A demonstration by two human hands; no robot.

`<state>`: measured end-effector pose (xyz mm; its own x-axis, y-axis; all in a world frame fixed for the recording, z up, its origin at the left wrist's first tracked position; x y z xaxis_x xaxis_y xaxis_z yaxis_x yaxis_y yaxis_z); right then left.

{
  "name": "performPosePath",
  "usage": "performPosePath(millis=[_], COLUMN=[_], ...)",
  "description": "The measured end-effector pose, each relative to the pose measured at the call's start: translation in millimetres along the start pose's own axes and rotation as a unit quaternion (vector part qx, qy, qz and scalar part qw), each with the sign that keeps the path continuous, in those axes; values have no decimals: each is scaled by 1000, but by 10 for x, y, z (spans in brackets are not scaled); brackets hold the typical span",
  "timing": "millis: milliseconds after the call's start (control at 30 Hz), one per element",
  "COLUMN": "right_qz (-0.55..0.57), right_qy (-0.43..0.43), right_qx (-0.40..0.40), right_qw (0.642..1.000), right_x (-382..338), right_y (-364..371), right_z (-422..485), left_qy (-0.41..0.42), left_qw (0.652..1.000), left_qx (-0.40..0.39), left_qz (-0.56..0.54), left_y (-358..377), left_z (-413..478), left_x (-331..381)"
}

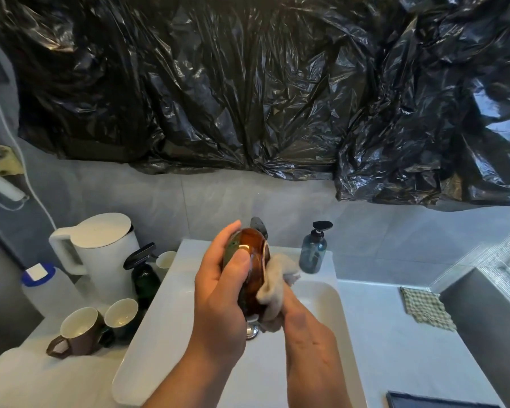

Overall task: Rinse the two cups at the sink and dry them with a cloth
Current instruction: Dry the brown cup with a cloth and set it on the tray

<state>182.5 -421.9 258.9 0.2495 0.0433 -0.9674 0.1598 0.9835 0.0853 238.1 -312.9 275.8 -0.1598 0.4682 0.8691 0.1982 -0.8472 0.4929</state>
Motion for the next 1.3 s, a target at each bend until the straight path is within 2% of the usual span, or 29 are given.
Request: performPosePath(millis=[67,200,333,433,500,567,633,700,767,833,900,933,1033,1133,1233,1300], right_qz=[-44,-143,-168,-114,-71,-72,-39,90,241,323,318,299,179,13,-109,-172], right_qy=[-63,-110,-75,-47,-17,-60,-66,7,103,193,215,206,176,60,-82,-171], right_qx=[8,-31,-41,7,58,127,174,170,98,32,-1,-4,17,-26,-51,-50], right_qw=[997,983,982,992,996,987,982,981,960,926,924,932,968,998,989,969], right_x=[-78,-88,-39,-49,-55,-120,-106,-24,-60,-120,-130,-93,-52,-89,-182,-248], right_y=[-35,-63,-83,-160,-214,-261,-269,-212,-106,-68,-89,-110,-128,-87,-11,-2], right_z=[21,216,219,90,87,133,166,184,209,239,285,300,227,90,37,42], left_qy=[-35,-85,-72,-114,-150,-153,-98,35,196,325,375,376,298,125,-13,-46], left_qw=[999,994,995,989,985,986,994,996,962,903,871,873,926,985,999,996], left_qx=[-11,-45,-5,26,17,-15,-40,-58,-100,-137,-151,-147,-96,-47,-29,-34], left_qz=[-32,-57,-66,-86,-87,-71,-31,61,160,245,280,275,209,112,-32,-70], left_y=[16,90,87,57,65,103,161,225,306,334,355,362,324,240,211,237], left_z=[-26,-79,-1,5,-36,-97,-163,-265,-380,-440,-442,-440,-400,-343,-314,-296], left_x=[-57,-117,-61,-138,-228,-281,-271,-152,-22,6,35,56,73,-11,-84,-61])
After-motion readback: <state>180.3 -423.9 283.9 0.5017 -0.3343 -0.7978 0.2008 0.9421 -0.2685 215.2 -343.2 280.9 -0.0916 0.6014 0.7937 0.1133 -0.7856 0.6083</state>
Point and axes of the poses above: each hand's wrist, its own z-axis towards the middle knuckle, its own y-axis out of the palm, x = y × z, the point moved 6 cm from there along z, towards the middle knuckle, and after that the axes turned 9 degrees about x, right-handed, at the moved point
